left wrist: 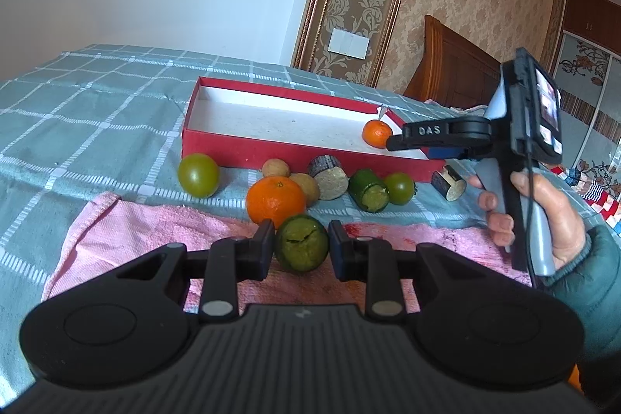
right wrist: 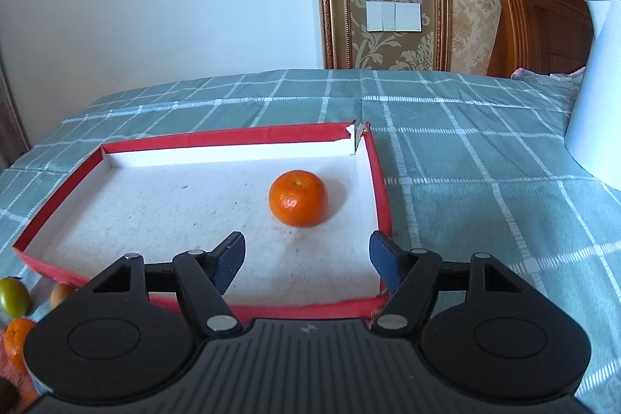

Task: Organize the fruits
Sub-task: 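Lift the green lime off the towel with the left tool, then carry the lime over the red box and open the left tool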

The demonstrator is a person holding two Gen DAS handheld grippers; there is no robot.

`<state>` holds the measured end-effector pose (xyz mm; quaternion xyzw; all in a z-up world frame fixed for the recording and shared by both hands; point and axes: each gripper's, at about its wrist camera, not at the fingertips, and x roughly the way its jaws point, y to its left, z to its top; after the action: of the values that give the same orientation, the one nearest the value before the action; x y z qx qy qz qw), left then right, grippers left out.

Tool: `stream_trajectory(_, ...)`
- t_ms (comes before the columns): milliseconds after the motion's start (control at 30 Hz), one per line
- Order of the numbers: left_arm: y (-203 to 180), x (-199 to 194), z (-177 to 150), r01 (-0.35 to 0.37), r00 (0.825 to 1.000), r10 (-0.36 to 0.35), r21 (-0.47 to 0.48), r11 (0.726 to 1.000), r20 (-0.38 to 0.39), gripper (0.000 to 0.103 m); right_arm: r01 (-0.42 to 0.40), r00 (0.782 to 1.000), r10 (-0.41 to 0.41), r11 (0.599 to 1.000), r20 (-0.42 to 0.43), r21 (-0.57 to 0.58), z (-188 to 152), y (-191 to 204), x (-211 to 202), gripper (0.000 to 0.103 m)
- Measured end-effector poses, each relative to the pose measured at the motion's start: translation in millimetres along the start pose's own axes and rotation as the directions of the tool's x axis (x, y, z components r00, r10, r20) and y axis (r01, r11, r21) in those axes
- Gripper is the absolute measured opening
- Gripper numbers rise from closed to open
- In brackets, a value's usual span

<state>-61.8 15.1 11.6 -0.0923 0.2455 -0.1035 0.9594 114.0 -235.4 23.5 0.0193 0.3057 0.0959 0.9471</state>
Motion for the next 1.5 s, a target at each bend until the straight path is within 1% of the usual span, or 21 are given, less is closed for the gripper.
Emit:
stream_trajectory(67,0,-1,0,0.003,1.0,-0.003,0.0,1.0,0.005,0.027,-0.005,1.0,0.005,1.0,0.017,-0.012,-6,0,-9,0.07)
stream_trajectory(167,1,-3,0,0.009,1.0,-0.009,-0.004,1.0,0.006,0.027,0.022,0.998,-0.017,0.997,0.065,-0.072,-18,7,-24,0.07)
stream_trajectory(200,1,-3,-1,0.01,1.0,-0.01,-0.001,1.0,0.006,0.027,0.038,0.996,-0.031,0.995,0.084,-0.089,-22,9,-30,0.076)
stream_trajectory(267,1,-4,0,0.01,1.0,-0.01,0.004,1.0,0.007,0.027,0.061,0.994,-0.051,0.992,0.094,-0.11,-30,11,-39,0.082)
stream_trajectory(367,1,-4,0,0.018,1.0,-0.018,-0.005,1.0,0.005,0.027,0.049,0.996,-0.04,0.991,0.078,-0.123,-43,8,-49,0.082)
stream_trajectory(467,1,-3,0,0.02,1.0,-0.02,-0.003,1.0,0.004,0.027,0.063,0.997,-0.056,0.989,0.056,-0.134,-52,4,-53,0.082)
stream_trajectory(533,1,-2,0,0.02,1.0,-0.02,0.0,1.0,0.002,0.027,0.056,0.998,-0.054,0.991,0.014,-0.123,-57,-1,-51,0.082)
stream_trajectory(600,0,-2,1,0.019,1.0,-0.019,0.002,1.0,0.0,0.027,0.032,0.999,-0.035,0.996,-0.038,-0.083,-61,-7,-48,0.082)
stream_trajectory(667,0,-1,1,0.021,1.0,-0.021,0.002,1.0,0.0,0.027,0.013,0.999,-0.014,1.0,-0.036,-0.028,-61,-16,-50,0.082)
stream_trajectory(733,-1,0,2,0.025,1.0,-0.025,0.001,1.0,-0.003,0.027,0.018,0.999,-0.019,1.0,-0.036,-0.017,-62,-18,-50,0.083)
stream_trajectory(833,-3,1,4,0.026,1.0,-0.026,0.007,1.0,-0.002,0.027,0.034,0.999,-0.036,0.998,-0.04,-0.055,-62,-11,-50,0.085)
stream_trajectory(900,-4,2,6,0.026,1.0,-0.026,0.01,1.0,0.0,0.027,0.015,0.999,-0.018,0.997,-0.046,-0.077,-62,-7,-48,0.086)
stream_trajectory(967,-5,4,8,0.03,1.0,-0.03,0.008,1.0,-0.002,0.027,0.016,0.999,-0.02,0.996,-0.049,-0.087,-62,-5,-47,0.087)
stream_trajectory(1067,-6,6,14,0.039,0.999,-0.039,0.009,0.999,-0.004,0.027,0.003,0.998,-0.009,0.996,-0.061,-0.093,-62,-5,-45,0.093)
stream_trajectory(1167,-10,9,21,0.044,0.999,-0.044,0.025,0.999,0.003,0.027,-0.004,0.998,-0.002,0.995,-0.067,-0.098,-62,-5,-44,0.096)
stream_trajectory(1367,-15,20,38,0.044,0.999,-0.045,0.048,0.998,0.007,0.027,-0.006,0.998,0.0,0.995,-0.067,-0.096,-62,-4,-44,0.097)
stream_trajectory(1500,-15,34,55,0.042,0.999,-0.043,0.056,0.998,0.01,0.027,-0.006,0.998,0.0,0.995,-0.067,-0.096,-62,-4,-44,0.097)
